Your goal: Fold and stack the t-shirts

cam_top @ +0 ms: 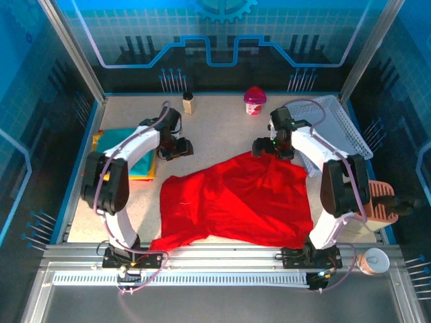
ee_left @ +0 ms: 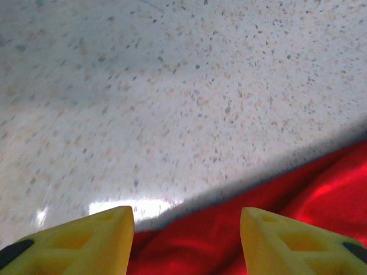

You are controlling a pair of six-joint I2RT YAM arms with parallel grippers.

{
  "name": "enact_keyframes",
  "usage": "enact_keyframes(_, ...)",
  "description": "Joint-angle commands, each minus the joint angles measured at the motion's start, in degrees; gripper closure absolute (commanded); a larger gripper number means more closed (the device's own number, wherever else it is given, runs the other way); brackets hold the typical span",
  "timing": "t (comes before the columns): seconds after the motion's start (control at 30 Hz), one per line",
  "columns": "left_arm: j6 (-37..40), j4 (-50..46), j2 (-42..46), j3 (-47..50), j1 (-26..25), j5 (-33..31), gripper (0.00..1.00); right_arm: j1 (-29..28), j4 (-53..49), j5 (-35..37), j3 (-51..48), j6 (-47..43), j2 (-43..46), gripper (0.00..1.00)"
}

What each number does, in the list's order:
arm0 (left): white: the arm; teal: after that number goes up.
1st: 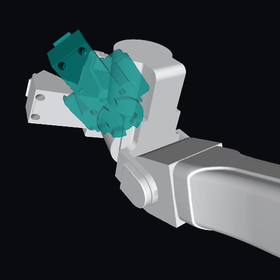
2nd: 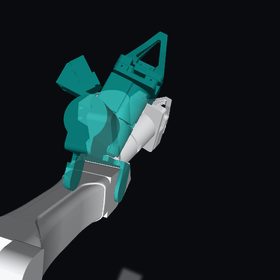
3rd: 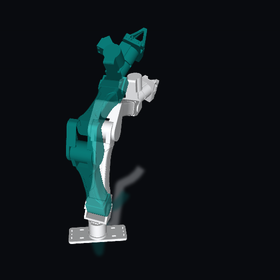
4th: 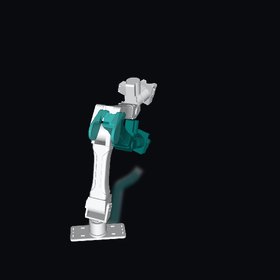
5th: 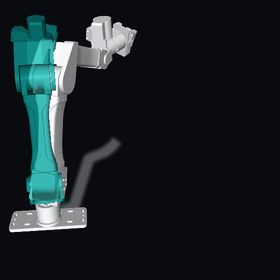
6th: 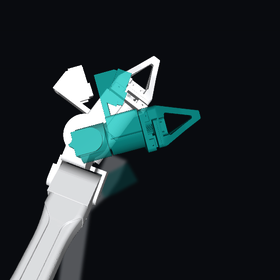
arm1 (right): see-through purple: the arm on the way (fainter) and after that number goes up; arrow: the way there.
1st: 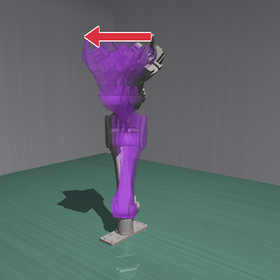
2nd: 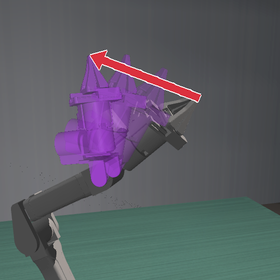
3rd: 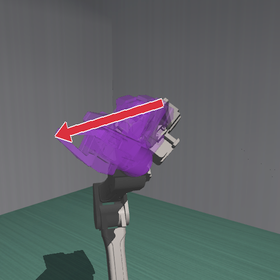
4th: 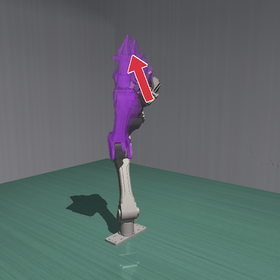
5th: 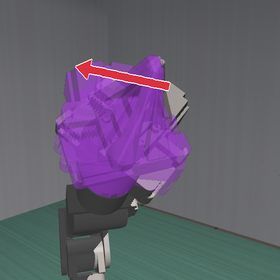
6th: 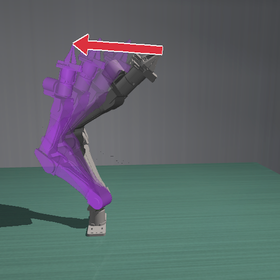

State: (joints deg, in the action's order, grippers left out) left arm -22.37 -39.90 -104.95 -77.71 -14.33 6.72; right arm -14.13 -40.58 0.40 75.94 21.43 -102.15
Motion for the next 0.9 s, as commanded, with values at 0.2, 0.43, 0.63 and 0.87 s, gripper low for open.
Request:
enact_keyframes(0.2, 1.1, -0.1, -10.1, -2.5, -4.8, 0.2, 0.51, -0.8, -3.9, 2.4, 13.7, -1.7, -13.9, 0.03)
enact_keyframes(0.43, -1.4, 2.9, -10.2, 2.9, -7.4, 1.3, 0.53, -3.7, -5.4, 3.6, 16.2, -1.4, -19.6, 0.05)
enact_keyframes(0.63, -2.7, 4.5, -13.4, 3.8, -8.3, 1.6, 0.61, -5.1, -3.9, 4.4, 16.3, 0.0, -21.6, 0.28)
enact_keyframes(0.87, -3.1, 4.6, -14.1, 2.8, -8.4, 1.6, 0.88, -5.7, -2.0, 5.1, 16.4, 1.5, -20.4, 0.82)
